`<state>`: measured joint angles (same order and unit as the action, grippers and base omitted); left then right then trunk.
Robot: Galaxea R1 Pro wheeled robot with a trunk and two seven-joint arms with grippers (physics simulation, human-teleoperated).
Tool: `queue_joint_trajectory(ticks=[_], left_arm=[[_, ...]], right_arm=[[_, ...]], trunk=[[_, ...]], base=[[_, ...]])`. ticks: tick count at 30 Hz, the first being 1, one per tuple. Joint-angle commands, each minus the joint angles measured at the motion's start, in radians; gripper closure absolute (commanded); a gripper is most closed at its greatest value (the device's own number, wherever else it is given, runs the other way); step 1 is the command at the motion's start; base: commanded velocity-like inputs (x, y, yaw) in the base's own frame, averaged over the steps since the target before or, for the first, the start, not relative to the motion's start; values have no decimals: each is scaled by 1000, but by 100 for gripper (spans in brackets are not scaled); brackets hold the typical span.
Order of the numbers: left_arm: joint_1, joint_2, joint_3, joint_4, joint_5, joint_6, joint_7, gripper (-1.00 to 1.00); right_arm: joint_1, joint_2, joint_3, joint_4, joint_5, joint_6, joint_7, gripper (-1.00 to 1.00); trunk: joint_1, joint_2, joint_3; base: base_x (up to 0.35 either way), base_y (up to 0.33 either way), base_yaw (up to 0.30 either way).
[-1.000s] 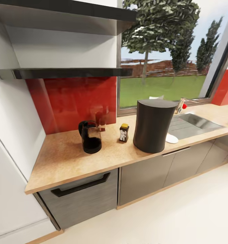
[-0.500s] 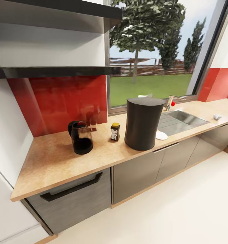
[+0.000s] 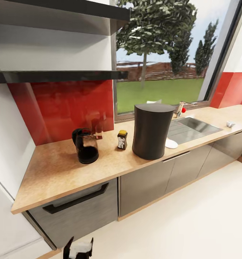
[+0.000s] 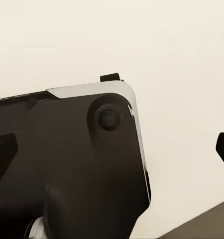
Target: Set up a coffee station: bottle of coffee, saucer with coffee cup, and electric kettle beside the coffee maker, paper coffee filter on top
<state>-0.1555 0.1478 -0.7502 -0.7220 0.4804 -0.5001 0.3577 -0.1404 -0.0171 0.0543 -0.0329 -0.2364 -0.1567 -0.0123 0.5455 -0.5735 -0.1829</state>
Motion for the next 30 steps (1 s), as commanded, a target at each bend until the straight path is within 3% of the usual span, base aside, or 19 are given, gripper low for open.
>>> queue_joint_trajectory(ticks=[1,5,8,9,11,15,16,21,22,23,26,27,30], left_arm=[[-11,3,-8,-37,7,-3,9,-100],[-37,5,-8,-132,6,2,-5,-100],[-69,8,-5,-216,5,11,-88,-100],[-97,11,3,-274,6,24,-158,-100],[-108,11,11,-307,7,48,-173,-100],[-123,4,29,-423,7,184,-190,-100],[-126,-1,31,-509,7,275,-193,-100],[-133,-5,32,-670,12,427,-211,-100],[-150,5,53,-737,18,491,-262,-100],[-155,7,77,-750,18,508,-277,-100],[-159,11,221,-765,24,565,-367,-100],[-160,12,252,-766,26,578,-393,-100],[-156,14,459,-769,26,673,-589,-100]], right_arm=[[-1,0,6,1,-8,-5,-1,-100],[-1,0,6,1,-8,-7,-1,-100],[-1,0,6,1,-8,-7,-1,-100],[-1,0,6,1,-8,-7,-1,-100],[-1,0,6,1,-8,-7,-1,-100],[-1,0,6,1,-8,-7,-1,-100],[-1,0,6,1,-8,-7,-1,-100],[-1,0,6,1,-8,-7,-1,-100],[-1,0,6,1,-8,-7,-1,-100],[-1,0,6,1,-8,-7,-1,-100],[-1,0,6,2,-8,-7,-1,-100],[-1,0,6,2,-8,-7,-1,-100],[-1,0,6,2,-8,-7,-1,-100]], trunk=[[0,-1,-2],[0,-1,-2],[0,-1,-2],[0,-1,-2],[0,-1,-2],[0,-1,-2],[0,-1,-2],[0,-1,-2],[0,-1,-2],[0,-1,-2],[0,-1,-2],[0,-1,-2],[0,-1,-2]], base=[[0,0,0],[0,0,0],[0,0,0],[0,0,0],[0,0,0],[0,0,0],[0,0,0],[0,0,0],[0,0,0],[0,0,0],[0,0,0],[0,0,0],[0,0,0]])
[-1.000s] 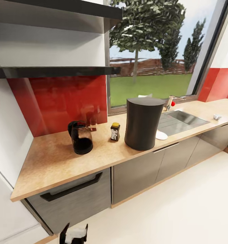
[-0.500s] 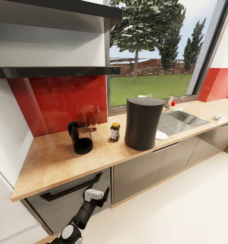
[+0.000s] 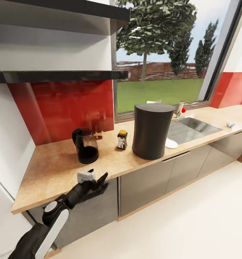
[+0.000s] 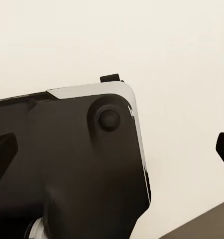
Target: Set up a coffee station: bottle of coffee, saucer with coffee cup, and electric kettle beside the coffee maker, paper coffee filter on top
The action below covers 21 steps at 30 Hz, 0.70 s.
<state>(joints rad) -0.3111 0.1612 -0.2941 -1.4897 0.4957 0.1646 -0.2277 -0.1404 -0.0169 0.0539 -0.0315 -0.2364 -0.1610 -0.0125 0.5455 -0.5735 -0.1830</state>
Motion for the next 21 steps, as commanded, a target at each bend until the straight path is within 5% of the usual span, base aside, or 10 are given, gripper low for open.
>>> queue_joint_trajectory(ticks=[1,2,4,6,7,8,15,21], left_arm=[[1,0,80,-1,8,39,-68,-100],[1,0,119,-1,7,53,-99,-100],[-2,2,257,-2,0,105,-202,-100],[-4,11,336,-1,-5,139,-257,-100],[-5,28,376,-1,-11,158,-282,-100],[-6,101,430,2,-24,187,-314,-100],[-6,251,454,35,-30,201,-331,-100],[-6,317,457,109,-42,201,-385,-100]], right_arm=[[-1,0,6,1,-7,-3,-1,-100],[-1,0,6,0,-7,-3,-1,-100],[-1,0,6,1,-7,-3,-1,-100],[-1,0,6,1,-7,-3,-1,-100],[-1,0,6,0,-7,-3,-1,-100],[-1,0,6,1,-7,-3,-1,-100],[-1,0,7,2,-3,-3,0,-100],[-1,0,8,2,0,-3,2,-100]], trunk=[[0,-1,-2],[0,-1,-2],[0,-1,-2],[0,-1,-2],[0,-1,-2],[0,-1,-2],[0,-1,-2],[0,-1,-2]], base=[[0,0,0],[0,0,0],[0,0,0],[0,0,0],[0,0,0],[0,0,0],[0,0,0],[0,0,0]])
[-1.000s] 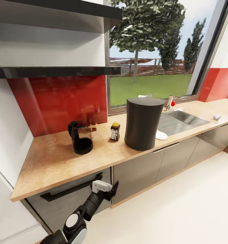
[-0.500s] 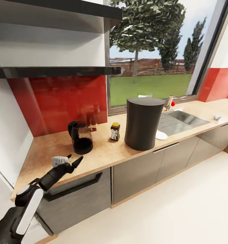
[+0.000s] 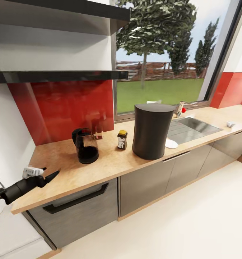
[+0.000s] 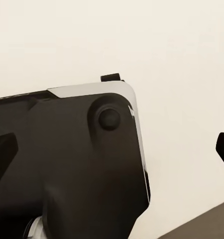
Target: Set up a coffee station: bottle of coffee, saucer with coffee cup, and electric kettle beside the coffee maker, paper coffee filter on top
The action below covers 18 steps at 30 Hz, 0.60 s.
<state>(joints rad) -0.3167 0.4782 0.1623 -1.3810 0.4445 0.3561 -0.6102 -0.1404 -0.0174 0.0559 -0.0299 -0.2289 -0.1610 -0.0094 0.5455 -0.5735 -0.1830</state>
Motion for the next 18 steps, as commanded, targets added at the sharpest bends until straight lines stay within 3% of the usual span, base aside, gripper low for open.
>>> queue_joint_trajectory(ticks=[1,3,4,8,18], left_arm=[[-1,16,1,27,-5,9,-20,-100],[1,28,1,53,-38,5,-34,-100],[7,33,0,65,-73,0,-39,-100],[13,33,2,72,-163,-6,-43,-100],[13,31,2,74,-174,-8,-42,-100]], right_arm=[[-1,0,7,1,-8,-3,0,-100],[-1,0,7,1,-7,-3,0,-100],[-1,0,7,1,-7,-3,1,-100],[-1,-1,6,1,-9,-3,1,-100],[-1,-6,6,2,-9,-2,-4,-100]], trunk=[[0,-1,-2],[0,-1,-2],[0,-1,-2],[0,-1,-2],[0,-1,-2]], base=[[0,0,0],[0,0,0],[0,0,0],[4,0,0],[240,120,0]])
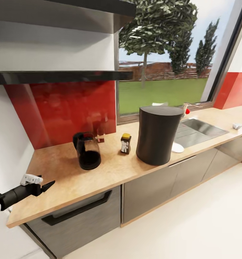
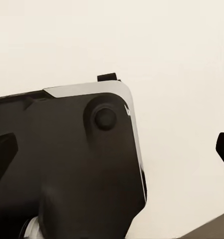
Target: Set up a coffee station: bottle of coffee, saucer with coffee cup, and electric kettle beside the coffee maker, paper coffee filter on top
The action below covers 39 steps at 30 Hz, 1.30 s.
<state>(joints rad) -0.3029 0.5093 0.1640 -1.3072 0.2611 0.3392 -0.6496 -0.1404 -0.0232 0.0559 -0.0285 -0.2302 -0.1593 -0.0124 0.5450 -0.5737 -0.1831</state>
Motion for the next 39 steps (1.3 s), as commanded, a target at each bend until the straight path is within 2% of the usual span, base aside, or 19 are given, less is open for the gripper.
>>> queue_joint_trajectory(ticks=[1,10,25,39], left_arm=[[-1,0,1,0,9,9,-2,-100],[-1,0,6,-5,12,10,-2,-100],[-1,-3,-9,-11,13,11,-4,-100],[-1,-3,-9,-9,13,11,-4,-100]], right_arm=[[-1,-2,7,1,-8,-3,-1,-100],[-1,-7,7,1,-8,-3,-1,-100],[-1,-8,7,2,-8,-3,-1,-100],[-1,-9,7,2,-6,-2,-1,-100]], trunk=[[1,-1,-2],[1,-1,-2],[1,-1,-2],[1,-1,-2]], base=[[281,219,0],[285,218,0],[43,9,0],[257,0,0]])
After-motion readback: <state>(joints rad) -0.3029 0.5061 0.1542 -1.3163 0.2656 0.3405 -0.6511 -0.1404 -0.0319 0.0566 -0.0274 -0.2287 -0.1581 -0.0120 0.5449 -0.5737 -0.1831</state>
